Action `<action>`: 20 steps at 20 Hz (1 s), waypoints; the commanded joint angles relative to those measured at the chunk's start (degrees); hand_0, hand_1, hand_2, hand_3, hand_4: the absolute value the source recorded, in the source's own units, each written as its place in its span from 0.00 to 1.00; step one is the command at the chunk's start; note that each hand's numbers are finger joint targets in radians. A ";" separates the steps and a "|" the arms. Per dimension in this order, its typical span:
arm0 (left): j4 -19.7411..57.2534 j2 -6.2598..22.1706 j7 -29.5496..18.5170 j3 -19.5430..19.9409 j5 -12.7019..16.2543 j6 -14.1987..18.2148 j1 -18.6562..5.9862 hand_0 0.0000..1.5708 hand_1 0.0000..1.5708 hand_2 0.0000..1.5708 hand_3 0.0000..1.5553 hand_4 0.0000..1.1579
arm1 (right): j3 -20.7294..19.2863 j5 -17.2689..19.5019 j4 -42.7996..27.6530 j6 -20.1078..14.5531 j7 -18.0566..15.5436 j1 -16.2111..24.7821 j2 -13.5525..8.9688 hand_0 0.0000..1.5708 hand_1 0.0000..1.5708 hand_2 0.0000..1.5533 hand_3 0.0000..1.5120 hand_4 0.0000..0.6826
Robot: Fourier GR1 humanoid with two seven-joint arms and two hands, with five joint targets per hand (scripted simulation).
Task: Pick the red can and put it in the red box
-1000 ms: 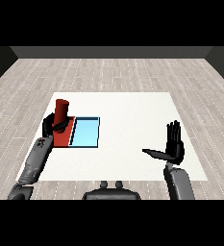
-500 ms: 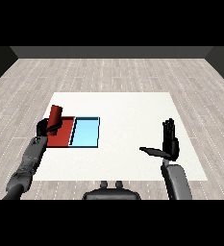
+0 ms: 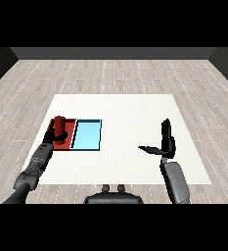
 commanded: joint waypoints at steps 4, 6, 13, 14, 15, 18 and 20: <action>6.25 0.63 2.79 -6.46 -7.45 -6.41 -2.49 0.00 0.00 0.00 0.00 0.23 | 0.84 1.74 2.84 -0.44 -3.43 -0.33 1.57 0.00 0.00 0.00 0.00 0.00; 7.52 3.64 7.22 -5.90 -7.41 -7.10 -6.12 0.00 0.00 0.00 0.00 0.00 | 0.17 0.36 1.76 0.11 -1.62 -0.51 1.50 0.00 0.00 0.00 0.00 0.00; 1.25 4.07 -4.13 4.46 2.36 0.74 -2.15 0.00 0.00 0.00 0.00 0.00 | -0.49 -1.11 -0.65 2.48 -2.19 0.39 0.70 0.00 0.00 0.00 0.00 0.00; -1.20 5.01 -7.45 6.51 4.34 0.58 -3.65 0.00 0.00 0.00 0.00 0.00 | 0.23 -1.95 -0.44 2.95 -2.83 0.61 1.83 0.00 0.00 0.00 0.00 0.00; -2.21 5.84 -9.56 8.03 5.87 -1.95 -3.05 0.00 0.00 0.00 0.00 0.00 | 0.22 -1.80 -1.86 1.80 -1.27 0.59 2.30 0.00 0.00 0.00 0.00 0.00; -10.63 0.63 -20.71 12.97 11.59 -4.40 -4.74 0.00 0.00 0.00 0.00 0.00 | -1.88 -4.49 -1.89 4.96 -1.50 -0.63 -0.09 0.00 0.00 0.00 0.00 0.00; -14.82 -2.97 -25.42 15.63 15.71 -10.71 -4.46 0.00 0.00 0.00 0.00 0.00 | -0.31 -5.18 -1.96 5.80 -2.51 1.72 1.39 0.00 0.00 0.00 0.00 0.00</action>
